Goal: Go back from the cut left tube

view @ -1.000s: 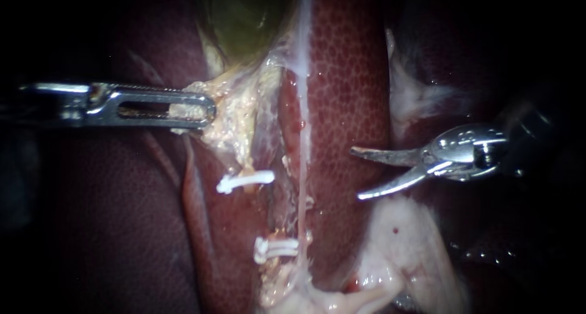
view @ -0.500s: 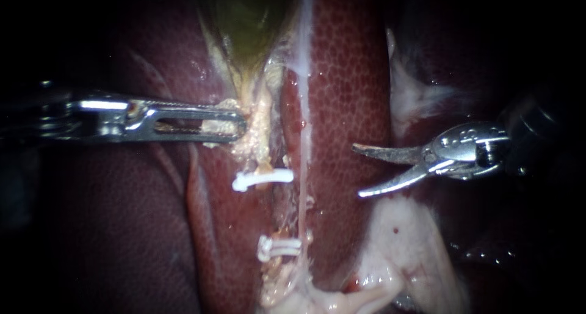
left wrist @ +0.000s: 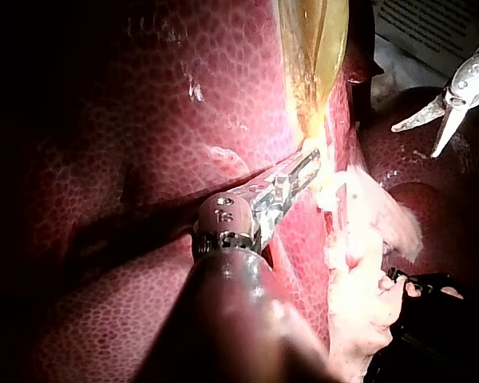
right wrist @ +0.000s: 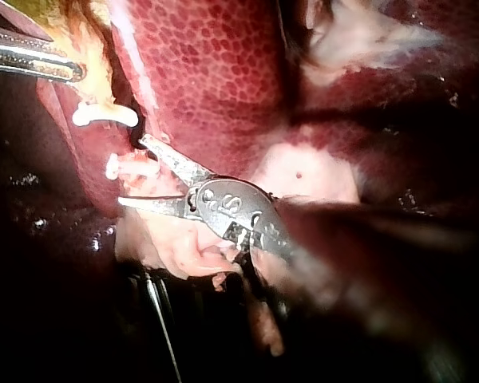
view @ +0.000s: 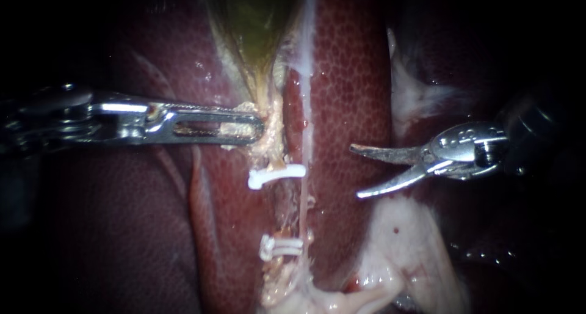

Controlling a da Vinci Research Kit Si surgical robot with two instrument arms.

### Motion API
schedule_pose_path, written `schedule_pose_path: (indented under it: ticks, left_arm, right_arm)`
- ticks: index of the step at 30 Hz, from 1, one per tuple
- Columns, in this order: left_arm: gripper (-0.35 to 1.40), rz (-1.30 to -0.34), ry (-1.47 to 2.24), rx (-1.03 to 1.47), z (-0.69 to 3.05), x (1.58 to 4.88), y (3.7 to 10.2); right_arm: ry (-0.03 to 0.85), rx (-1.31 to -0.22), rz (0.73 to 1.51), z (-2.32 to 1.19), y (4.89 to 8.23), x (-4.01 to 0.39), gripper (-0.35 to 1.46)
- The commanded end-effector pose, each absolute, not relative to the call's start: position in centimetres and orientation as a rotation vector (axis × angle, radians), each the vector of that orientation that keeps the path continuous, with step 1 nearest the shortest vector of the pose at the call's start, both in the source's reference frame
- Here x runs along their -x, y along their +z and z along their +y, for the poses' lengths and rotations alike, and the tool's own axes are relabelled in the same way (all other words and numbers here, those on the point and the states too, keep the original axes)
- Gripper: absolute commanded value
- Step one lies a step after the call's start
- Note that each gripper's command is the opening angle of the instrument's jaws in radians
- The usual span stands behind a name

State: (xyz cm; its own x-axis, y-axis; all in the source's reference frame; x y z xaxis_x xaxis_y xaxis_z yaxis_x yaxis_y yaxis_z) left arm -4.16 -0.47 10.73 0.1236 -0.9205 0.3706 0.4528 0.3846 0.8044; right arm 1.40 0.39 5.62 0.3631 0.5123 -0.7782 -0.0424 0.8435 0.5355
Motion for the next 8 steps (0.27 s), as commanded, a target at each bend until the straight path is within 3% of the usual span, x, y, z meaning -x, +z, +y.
schedule_pose_path:
  ticks: [1, 8]
  left_arm:
    - [-0.16, -0.993, -1.088, -0.583, -0.47, 4.16, 10.73]
    - [-0.15, -0.993, -1.088, -0.583, -0.47, 4.16, 10.73]
  right_arm:
    - [0.374, -0.47, 1.153, 0.4, 5.62, -1.4, 1.43]
    - [0.375, -0.47, 1.153, 0.4, 5.61, -1.4, 1.43]
